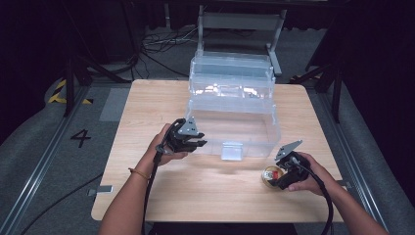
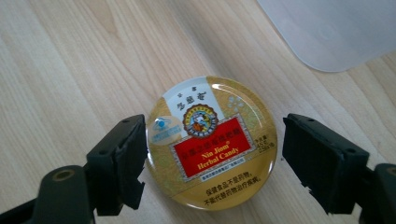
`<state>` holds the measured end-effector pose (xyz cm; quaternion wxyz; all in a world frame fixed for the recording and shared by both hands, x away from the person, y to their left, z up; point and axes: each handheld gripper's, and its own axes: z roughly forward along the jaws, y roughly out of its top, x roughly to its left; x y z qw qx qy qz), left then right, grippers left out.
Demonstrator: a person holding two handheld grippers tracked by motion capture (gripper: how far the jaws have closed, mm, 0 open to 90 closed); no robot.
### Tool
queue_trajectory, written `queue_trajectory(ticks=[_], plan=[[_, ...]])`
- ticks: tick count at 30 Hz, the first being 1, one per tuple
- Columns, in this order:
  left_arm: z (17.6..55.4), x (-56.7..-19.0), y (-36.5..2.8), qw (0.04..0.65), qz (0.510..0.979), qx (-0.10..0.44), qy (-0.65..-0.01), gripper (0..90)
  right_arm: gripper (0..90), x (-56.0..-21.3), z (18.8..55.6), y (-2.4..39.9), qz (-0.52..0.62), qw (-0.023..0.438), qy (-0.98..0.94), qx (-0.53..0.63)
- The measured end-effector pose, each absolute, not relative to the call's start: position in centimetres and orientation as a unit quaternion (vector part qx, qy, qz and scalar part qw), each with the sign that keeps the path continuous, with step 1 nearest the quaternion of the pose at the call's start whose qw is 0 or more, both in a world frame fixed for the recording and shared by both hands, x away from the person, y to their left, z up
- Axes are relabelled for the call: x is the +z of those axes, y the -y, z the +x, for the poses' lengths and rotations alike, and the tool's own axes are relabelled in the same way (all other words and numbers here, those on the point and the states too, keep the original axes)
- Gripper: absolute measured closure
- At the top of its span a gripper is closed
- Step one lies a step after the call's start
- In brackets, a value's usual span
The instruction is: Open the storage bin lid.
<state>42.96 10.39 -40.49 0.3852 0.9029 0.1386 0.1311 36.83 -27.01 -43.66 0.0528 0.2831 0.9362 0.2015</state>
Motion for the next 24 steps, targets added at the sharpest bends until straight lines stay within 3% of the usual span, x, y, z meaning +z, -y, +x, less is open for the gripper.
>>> queue_trajectory(ticks=[7, 19, 24], plan=[[42.9, -40.5, -10.4, 0.384, 0.903, 0.131, -0.14, 70.4, 20.5, -43.5, 36.5, 26.3, 0.267, 0.038, -0.945, 0.186], [42.9, -40.5, -10.2, 0.381, 0.904, 0.133, -0.14, 69.6, 21.1, -43.5, 37.0, 25.4, 0.256, 0.072, -0.953, 0.143], [43.0, -40.6, -10.1, 0.382, 0.904, 0.131, -0.14, 69.2, 20.0, -44.1, 37.2, 25.0, 0.252, 0.065, -0.957, 0.127]])
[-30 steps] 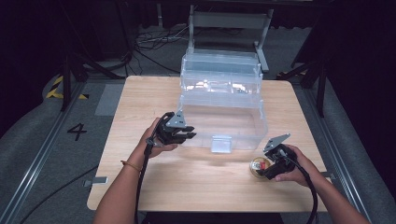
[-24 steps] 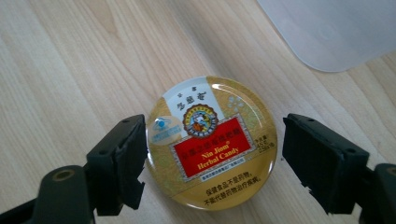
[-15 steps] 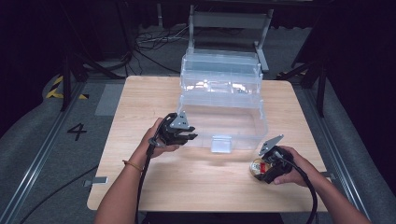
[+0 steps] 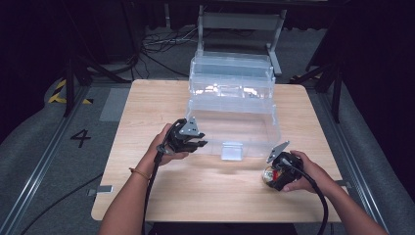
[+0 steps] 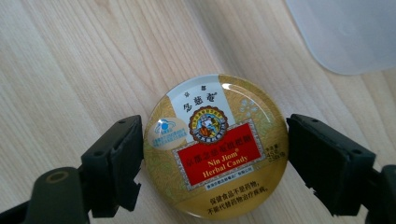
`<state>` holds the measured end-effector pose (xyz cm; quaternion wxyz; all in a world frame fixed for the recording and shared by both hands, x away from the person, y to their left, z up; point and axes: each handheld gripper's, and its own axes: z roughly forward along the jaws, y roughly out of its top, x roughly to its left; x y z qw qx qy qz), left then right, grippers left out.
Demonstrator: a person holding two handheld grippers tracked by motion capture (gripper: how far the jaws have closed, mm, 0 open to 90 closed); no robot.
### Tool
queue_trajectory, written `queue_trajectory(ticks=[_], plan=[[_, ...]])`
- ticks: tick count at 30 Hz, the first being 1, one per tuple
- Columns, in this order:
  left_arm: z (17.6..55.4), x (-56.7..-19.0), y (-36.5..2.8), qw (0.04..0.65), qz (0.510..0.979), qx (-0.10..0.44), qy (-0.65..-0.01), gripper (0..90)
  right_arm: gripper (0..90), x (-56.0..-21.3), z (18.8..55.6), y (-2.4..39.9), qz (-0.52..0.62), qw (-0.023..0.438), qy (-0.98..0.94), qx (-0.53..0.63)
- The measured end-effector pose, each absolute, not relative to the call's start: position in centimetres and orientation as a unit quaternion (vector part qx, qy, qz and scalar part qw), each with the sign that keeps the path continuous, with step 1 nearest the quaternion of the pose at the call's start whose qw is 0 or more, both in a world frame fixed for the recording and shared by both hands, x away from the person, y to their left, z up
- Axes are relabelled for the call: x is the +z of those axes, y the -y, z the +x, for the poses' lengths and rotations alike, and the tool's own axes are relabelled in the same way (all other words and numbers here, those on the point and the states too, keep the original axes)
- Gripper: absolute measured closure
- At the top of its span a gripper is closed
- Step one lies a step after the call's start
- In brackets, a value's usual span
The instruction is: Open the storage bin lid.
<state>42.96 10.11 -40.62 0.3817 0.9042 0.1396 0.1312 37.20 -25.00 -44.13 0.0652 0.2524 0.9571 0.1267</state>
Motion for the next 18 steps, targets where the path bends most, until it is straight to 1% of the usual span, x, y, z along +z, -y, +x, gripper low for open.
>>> queue_trajectory(ticks=[2, 7, 8, 9, 10, 12, 15, 17, 18], plan=[[42.97, -40.63, -10.09, 0.382, 0.904, 0.132, -0.14, 69.0, 19.1, -44.47, 37.36, 24.86, 0.251, 0.062, -0.959, 0.12], [42.99, -40.7, -9.94, 0.38, 0.905, 0.133, -0.141, 68.3, 20.1, -44.98, 37.64, 24.71, 0.247, 0.055, -0.961, 0.109], [43.03, -40.77, -9.88, 0.376, 0.906, 0.132, -0.141, 68.1, 20.1, -44.98, 37.66, 24.69, 0.244, 0.055, -0.962, 0.107], [43.07, -41.02, -9.68, 0.357, 0.914, 0.132, -0.143, 67.7, 20.1, -44.94, 37.61, 24.61, 0.243, 0.056, -0.963, 0.104], [43.06, -41.29, -9.52, 0.348, 0.915, 0.147, -0.141, 68.8, 20.1, -44.98, 37.62, 24.6, 0.241, 0.056, -0.963, 0.103], [42.99, -41.2, -9.55, 0.359, 0.912, 0.141, -0.14, 69.5, 20.2, -44.98, 37.63, 24.62, 0.239, 0.056, -0.964, 0.103], [42.82, -40.83, -9.53, 0.362, 0.91, 0.148, -0.139, 64.8, 20.4, -44.97, 37.54, 24.76, 0.235, 0.057, -0.965, 0.103], [42.71, -40.62, -9.55, 0.358, 0.91, 0.153, -0.143, 58.5, 20.5, -44.98, 37.46, 24.81, 0.236, 0.058, -0.964, 0.104], [42.54, -40.4, -9.59, 0.356, 0.91, 0.156, -0.147, 53.9, 20.5, -44.93, 37.21, 24.99, 0.234, 0.056, -0.965, 0.104]])
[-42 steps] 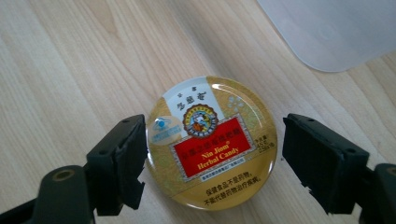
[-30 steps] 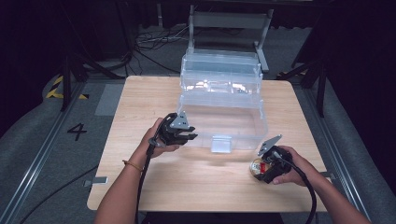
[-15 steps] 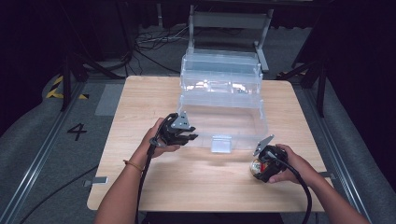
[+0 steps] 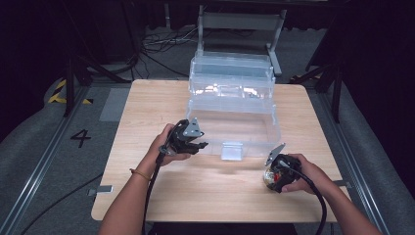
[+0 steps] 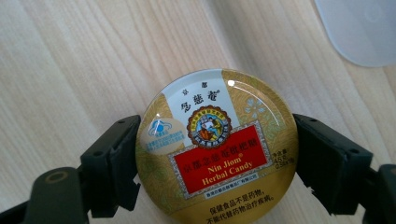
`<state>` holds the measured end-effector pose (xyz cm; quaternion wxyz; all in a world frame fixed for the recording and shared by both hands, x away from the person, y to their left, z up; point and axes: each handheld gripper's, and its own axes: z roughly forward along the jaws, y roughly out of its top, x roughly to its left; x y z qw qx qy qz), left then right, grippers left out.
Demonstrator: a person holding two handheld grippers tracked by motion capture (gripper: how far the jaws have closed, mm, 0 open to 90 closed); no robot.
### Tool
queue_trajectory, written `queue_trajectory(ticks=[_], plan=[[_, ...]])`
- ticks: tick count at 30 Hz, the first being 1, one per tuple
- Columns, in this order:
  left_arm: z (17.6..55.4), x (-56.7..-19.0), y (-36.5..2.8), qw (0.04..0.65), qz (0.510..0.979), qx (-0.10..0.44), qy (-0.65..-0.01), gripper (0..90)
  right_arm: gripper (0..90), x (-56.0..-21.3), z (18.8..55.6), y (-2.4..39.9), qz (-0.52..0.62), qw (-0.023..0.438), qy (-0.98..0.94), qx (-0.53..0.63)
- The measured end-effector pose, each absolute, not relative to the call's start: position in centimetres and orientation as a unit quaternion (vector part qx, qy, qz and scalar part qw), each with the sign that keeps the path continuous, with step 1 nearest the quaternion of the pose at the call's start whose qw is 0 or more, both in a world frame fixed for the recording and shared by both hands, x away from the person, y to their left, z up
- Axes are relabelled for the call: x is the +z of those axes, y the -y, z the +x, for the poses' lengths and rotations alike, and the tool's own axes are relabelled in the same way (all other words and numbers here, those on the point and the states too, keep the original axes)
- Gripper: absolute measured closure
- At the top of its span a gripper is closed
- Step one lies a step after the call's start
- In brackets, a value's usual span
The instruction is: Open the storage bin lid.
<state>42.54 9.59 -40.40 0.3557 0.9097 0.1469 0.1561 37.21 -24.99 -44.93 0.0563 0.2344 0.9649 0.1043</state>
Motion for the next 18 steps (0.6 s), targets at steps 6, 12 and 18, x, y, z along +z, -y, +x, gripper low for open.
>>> queue_trajectory(ticks=[6, 12, 18], plan=[[40.9, -38.2, -9.4, 0.359, 0.898, 0.202, -0.155, 36.8, 20.6, -45.0, 37.1, 25.5, 0.244, 0.064, -0.961, 0.112], [39.3, -36.5, -9.1, 0.361, 0.888, 0.237, -0.157, 24.7, 20.6, -44.8, 37.1, 26.4, 0.253, 0.066, -0.958, 0.123], [37.2, -36.1, -10.9, 0.356, 0.887, 0.248, -0.159, 23.0, 20.6, -45.1, 37.5, 27.7, 0.276, 0.068, -0.95, 0.133]])
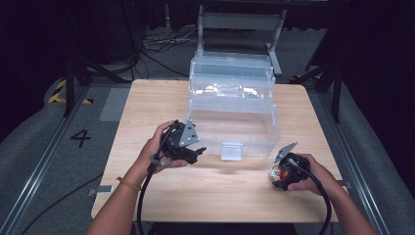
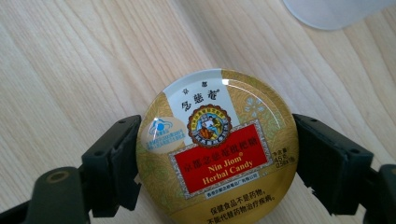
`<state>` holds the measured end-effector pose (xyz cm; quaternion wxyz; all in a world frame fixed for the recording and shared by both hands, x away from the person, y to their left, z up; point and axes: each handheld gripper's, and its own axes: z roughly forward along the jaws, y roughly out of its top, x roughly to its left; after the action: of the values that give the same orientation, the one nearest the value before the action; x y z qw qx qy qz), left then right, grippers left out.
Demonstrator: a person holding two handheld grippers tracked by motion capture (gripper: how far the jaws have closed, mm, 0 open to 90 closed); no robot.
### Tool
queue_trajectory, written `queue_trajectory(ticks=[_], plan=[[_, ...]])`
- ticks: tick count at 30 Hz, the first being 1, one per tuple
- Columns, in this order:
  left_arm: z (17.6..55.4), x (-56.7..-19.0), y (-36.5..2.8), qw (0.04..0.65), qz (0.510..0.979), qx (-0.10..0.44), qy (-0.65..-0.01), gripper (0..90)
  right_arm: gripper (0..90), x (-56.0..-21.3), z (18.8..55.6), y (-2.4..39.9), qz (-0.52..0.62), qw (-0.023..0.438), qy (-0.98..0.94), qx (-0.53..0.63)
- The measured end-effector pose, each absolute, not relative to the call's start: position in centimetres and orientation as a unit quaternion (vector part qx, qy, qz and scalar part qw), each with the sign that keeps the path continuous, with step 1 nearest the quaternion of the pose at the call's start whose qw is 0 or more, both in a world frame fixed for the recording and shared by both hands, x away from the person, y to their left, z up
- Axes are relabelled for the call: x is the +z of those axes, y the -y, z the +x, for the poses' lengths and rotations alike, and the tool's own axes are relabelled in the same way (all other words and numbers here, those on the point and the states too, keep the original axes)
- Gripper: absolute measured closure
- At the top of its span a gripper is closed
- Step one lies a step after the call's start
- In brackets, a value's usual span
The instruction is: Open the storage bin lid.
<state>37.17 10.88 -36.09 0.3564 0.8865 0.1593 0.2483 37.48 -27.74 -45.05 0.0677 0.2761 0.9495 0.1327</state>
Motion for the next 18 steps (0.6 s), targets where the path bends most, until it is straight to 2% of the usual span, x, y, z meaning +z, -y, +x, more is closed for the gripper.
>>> queue_trajectory(ticks=[4, 7, 12, 18], plan=[[35.2, -37.3, -13.0, 0.361, 0.888, 0.23, -0.168, 24.2, 20.7, -44.8, 37.5, 28.6, 0.283, 0.07, -0.946, 0.142], [34.7, -39.9, -14.0, 0.334, 0.9, 0.222, -0.173, 23.8, 20.7, -44.6, 37.4, 28.9, 0.285, 0.072, -0.945, 0.145], [35.7, -45.0, -15.4, 0.282, 0.919, 0.177, -0.214, 22.3, 20.8, -44.6, 37.6, 29.1, 0.285, 0.072, -0.945, 0.142], [37.0, -47.2, -16.7, 0.299, 0.905, 0.138, -0.269, 19.3, 20.8, -44.5, 37.7, 29.2, 0.286, 0.075, -0.945, 0.138]])
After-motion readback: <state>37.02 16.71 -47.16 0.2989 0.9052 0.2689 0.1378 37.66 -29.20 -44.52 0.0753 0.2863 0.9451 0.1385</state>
